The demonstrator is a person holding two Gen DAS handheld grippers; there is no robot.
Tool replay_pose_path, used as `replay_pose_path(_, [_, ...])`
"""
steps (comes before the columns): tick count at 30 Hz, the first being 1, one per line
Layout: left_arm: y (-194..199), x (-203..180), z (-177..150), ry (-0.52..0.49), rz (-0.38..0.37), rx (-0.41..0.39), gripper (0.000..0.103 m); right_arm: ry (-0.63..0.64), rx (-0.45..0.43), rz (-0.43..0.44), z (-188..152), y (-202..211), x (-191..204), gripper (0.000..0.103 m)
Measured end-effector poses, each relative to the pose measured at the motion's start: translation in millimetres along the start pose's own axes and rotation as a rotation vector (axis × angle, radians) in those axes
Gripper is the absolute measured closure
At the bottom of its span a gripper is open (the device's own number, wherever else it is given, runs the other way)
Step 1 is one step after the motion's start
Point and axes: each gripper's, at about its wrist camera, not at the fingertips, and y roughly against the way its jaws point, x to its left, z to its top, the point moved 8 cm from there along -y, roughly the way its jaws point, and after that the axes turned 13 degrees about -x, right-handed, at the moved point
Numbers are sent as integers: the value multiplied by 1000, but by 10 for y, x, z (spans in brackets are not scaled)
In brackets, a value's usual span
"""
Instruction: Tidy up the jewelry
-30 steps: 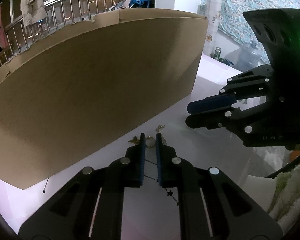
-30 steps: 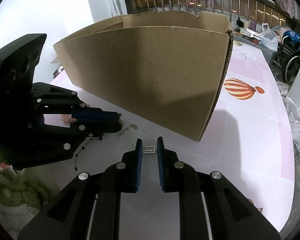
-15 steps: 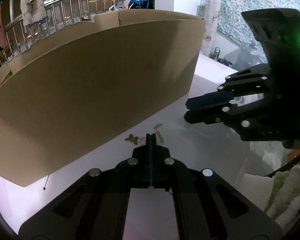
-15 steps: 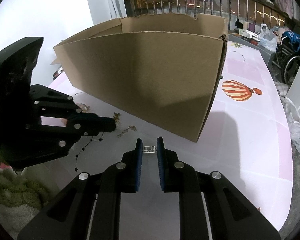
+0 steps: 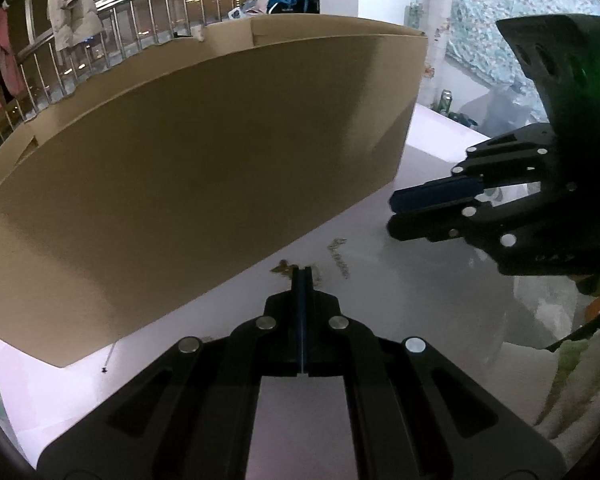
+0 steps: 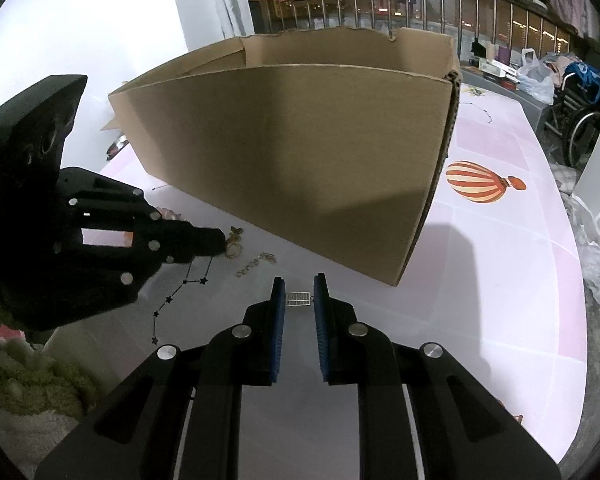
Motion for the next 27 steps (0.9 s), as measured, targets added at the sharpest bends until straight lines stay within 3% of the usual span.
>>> replay_pose_path(13, [20,-40,16,-5,-23,-44,103,-3,3,9,-3,-9,-10,88])
replay_pose_path(20, [-20,-84,29,-51,-41,-35,99,-5,4,14,-6,-23,-30,88])
replay_pose_path(23, [-4,-109,37,-73,-65,-35,90,-7,3,16,-3,-25,-35,88])
replay_pose_path(27, [-3,-109,-2,-98,-75,-21,89,-8,1,18,-3,-17,-45,88])
